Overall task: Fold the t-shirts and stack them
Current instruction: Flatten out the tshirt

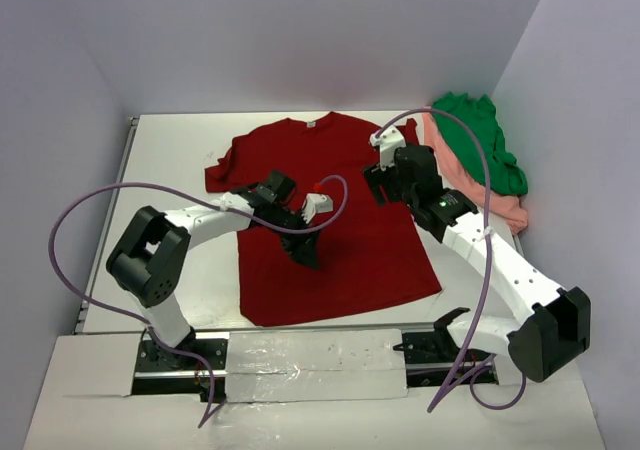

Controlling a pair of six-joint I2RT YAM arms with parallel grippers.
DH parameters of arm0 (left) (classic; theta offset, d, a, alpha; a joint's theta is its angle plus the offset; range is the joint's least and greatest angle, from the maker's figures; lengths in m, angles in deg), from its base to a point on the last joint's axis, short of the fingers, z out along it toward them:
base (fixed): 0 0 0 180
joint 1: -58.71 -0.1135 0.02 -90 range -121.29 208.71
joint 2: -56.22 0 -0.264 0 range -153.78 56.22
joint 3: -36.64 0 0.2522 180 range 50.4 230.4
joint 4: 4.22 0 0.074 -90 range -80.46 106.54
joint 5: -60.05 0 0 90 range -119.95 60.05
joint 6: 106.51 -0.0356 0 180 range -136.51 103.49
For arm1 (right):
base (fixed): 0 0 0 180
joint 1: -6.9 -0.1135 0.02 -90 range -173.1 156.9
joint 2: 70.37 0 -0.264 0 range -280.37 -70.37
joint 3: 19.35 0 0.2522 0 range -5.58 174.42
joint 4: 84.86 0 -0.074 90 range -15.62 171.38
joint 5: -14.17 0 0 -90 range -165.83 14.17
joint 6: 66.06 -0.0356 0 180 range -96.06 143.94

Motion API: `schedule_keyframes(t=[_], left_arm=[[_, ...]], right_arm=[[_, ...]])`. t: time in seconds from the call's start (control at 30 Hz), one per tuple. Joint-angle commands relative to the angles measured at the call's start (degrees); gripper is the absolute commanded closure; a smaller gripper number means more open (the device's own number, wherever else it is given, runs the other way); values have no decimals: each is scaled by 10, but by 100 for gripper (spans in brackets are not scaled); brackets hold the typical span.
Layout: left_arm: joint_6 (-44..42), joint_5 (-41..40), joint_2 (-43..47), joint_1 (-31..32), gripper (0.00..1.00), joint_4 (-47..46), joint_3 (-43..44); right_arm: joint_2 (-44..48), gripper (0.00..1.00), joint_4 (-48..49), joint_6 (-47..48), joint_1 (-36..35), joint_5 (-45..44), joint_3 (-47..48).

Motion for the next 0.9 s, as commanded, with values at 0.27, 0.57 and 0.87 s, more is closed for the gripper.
schedule_keyframes(t=[0.27, 0.57, 0.87], left_arm=[[21, -11, -44, 80, 50, -59, 8], [34, -52, -112, 113, 100, -60, 5], [14, -111, -165, 117, 100, 71, 45]], right_arm=[[36, 26, 49, -9, 9, -30, -18], [56, 32, 67, -12, 14, -45, -24], [72, 33, 74, -14, 22, -52, -23]])
